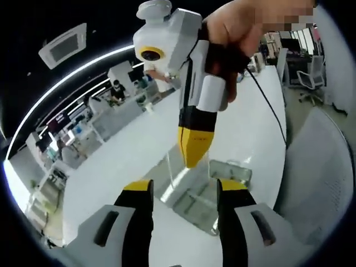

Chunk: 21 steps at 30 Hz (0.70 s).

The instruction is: Insert the divider into the dual guide fixture by aligning both edges with the guide slots and pushing it downward to the bottom, including one-sided entry, uneven engagement, binding, and posture correction.

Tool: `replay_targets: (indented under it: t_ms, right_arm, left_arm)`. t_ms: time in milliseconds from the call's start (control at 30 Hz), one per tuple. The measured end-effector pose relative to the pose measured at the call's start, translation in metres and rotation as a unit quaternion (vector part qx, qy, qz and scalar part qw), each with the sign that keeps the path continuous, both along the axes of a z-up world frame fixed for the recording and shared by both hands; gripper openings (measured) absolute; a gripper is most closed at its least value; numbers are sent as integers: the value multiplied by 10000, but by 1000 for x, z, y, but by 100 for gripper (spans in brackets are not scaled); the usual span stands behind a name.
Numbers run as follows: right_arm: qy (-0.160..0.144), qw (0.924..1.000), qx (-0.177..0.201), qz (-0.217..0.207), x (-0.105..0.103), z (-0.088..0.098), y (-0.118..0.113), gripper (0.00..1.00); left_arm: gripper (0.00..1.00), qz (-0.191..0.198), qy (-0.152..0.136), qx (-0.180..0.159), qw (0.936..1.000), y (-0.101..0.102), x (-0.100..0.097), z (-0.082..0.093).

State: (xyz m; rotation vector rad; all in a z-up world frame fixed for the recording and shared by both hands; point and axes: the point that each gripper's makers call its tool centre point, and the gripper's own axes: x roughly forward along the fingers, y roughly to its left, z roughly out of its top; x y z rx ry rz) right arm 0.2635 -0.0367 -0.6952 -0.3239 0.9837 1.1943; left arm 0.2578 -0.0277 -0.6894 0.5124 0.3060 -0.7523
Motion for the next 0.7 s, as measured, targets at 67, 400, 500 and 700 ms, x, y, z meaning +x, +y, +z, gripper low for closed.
replay_targets:
  t_ms: [67,400,500,700]
  right_arm:
    - [-34,9999,-82,86,0,-2,-1,0]
    - [-213,9975,-428,524,-4,-11,0,0]
    - [-263,9964,-490,646,-6,-13,0,0]
    - [-326,9940,-630,830,-7,-16,-1,0]
  left_arm:
    - [47,13,33,-49,10000,2,-2,-1]
    - [51,247,585,-659,9958,11,-11,-9]
    - [53,288,701,-784,9940,13,-13,-12]
    - [57,338,858,-951,9912,16,-18,-15]
